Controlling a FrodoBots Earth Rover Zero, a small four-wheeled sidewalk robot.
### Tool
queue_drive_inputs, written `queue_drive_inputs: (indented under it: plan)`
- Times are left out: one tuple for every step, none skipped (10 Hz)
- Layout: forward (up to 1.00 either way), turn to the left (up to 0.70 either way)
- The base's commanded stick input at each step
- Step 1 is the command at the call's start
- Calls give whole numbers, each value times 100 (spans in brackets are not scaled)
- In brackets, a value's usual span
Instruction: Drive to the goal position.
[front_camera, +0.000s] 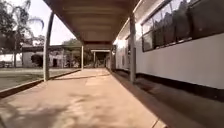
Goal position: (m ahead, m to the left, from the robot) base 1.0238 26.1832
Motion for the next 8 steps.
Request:
queue_drive_inputs:
  plan:
    - [70, 0]
    - [70, 0]
    - [70, 0]
    - [70, 0]
    - [70, 0]
    - [63, 0]
    - [14, 0]
    - [0, 0]
